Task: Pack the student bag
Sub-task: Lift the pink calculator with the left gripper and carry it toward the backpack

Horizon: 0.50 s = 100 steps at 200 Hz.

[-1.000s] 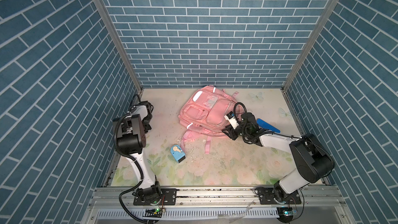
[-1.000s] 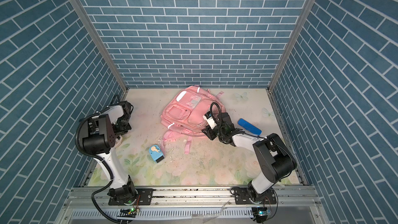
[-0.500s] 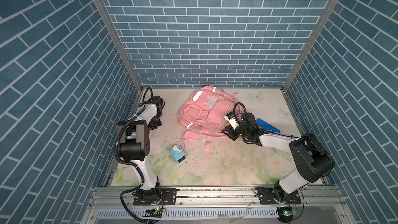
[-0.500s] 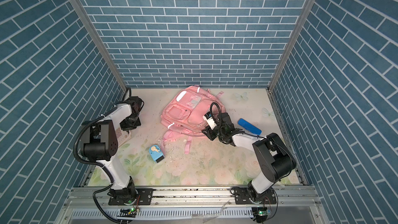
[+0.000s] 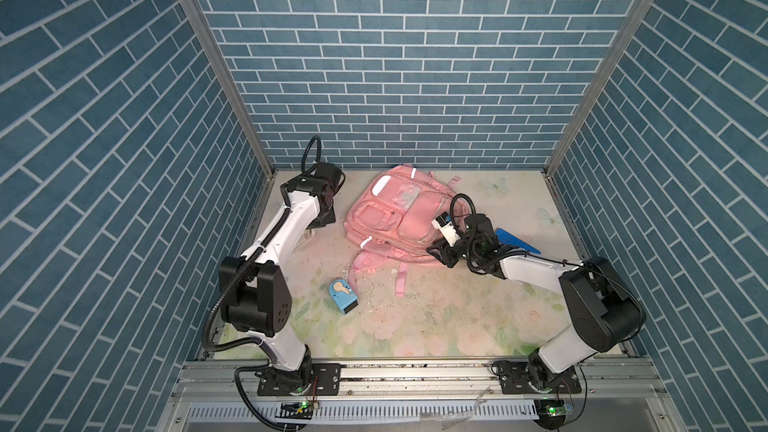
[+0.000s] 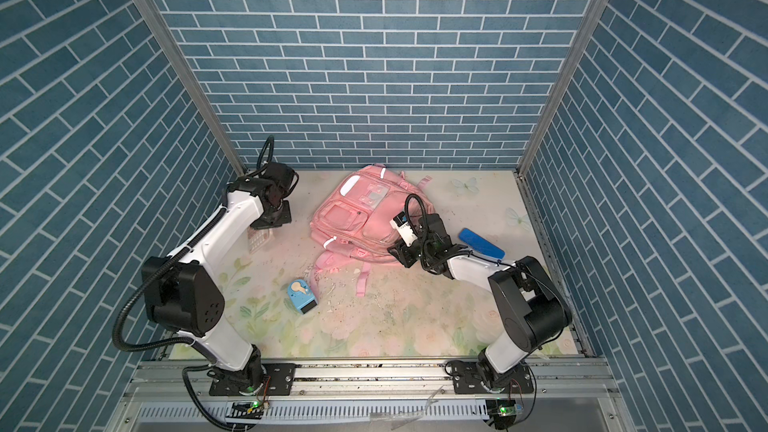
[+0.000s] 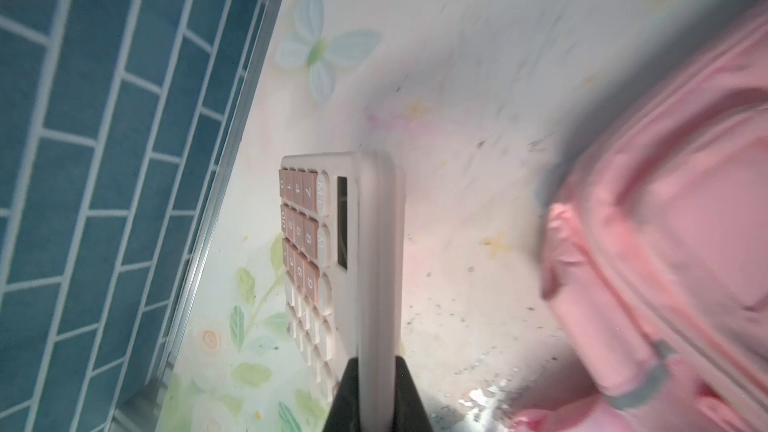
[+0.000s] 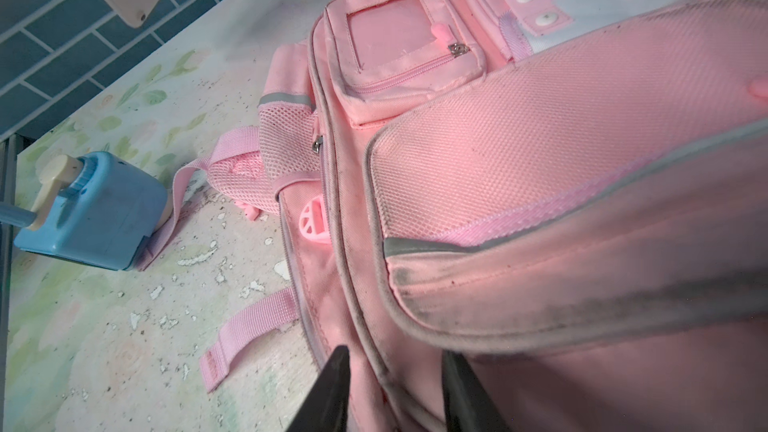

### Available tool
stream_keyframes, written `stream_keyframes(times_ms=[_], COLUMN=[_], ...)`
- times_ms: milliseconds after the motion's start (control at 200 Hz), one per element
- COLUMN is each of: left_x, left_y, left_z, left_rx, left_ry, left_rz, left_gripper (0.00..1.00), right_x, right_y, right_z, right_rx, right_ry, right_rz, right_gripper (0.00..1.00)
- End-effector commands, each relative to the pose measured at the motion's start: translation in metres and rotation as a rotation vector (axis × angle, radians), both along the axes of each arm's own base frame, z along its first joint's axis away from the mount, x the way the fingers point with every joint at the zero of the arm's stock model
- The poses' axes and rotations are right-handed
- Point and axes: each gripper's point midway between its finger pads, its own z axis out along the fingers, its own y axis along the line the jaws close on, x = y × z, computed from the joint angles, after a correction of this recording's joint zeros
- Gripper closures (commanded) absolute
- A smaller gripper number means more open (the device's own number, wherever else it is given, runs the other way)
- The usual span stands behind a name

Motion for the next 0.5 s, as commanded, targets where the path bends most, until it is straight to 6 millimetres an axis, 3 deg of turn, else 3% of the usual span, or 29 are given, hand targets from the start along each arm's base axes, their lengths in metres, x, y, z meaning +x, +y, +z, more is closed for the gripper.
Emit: stream_keyframes(times_ms=[0,160,495], left_x=[-0.002,0.003,-0.013], left_y=[-0.019,-0.062,-0.16], left_z=[0.046,0.082,0.101], left_rx=[0.073,0.066,0.191], left_ry=[-0.104,-0.26,-0.479], left_rz=[-0.097,-0.288,-0.781], left_gripper=[1.0,1.0,1.0], right_x=[0.011,0.026,0.05], right_y=[0.003,-0.017,-0.065], right_z=[0.041,0.066,0.123], right_rx=[0.09,0.194,0.413], right_ry=[-0.036,0.019,0.092], right_rz=[-0.033,-0.17,-0.403], right_gripper=[0.62,0.63,0.64])
